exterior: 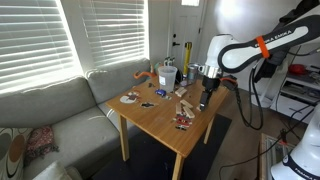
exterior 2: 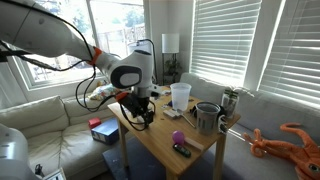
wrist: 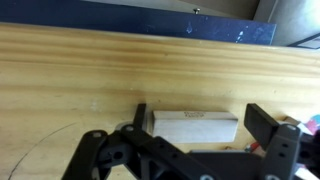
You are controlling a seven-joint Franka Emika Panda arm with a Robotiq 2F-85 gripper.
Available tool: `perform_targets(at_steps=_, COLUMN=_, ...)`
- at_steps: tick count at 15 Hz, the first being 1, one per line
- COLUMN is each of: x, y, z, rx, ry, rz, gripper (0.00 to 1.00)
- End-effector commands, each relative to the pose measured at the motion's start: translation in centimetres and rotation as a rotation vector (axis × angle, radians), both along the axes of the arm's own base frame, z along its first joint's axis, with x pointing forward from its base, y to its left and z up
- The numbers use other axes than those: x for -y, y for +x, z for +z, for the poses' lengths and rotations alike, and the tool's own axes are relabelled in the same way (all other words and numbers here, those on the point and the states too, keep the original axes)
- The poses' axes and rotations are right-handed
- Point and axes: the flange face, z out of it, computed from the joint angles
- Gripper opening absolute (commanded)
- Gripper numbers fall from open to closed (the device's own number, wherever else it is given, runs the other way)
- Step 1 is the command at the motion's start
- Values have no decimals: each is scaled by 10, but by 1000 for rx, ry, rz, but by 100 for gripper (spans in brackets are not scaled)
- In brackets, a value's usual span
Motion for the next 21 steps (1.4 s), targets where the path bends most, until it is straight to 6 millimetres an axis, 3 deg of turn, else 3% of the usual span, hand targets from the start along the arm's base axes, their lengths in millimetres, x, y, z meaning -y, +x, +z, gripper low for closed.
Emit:
perform_targets(at_steps=1, x=-1, y=0, z=-3, rx=7, ry=3, rz=1, gripper=89)
perform_targets(at_steps=2, x=0, y=1, z=-2, rx=10, ry=2, rz=0, gripper=83)
perform_targets(at_steps=4, x=0, y=1, z=-1, rx=11, ry=2, rz=-1, gripper=83)
perform_targets(at_steps=6, x=0, y=1, z=0, rx=13, ry=4, rz=-1, gripper=62)
perform_targets(at_steps=7, x=-1, y=1, z=0, rx=11, ry=4, rz=-3, gripper=60)
perform_targets(at_steps=21, x=-19, y=4, z=4, rx=-49, ry=15, rz=-151, gripper=60)
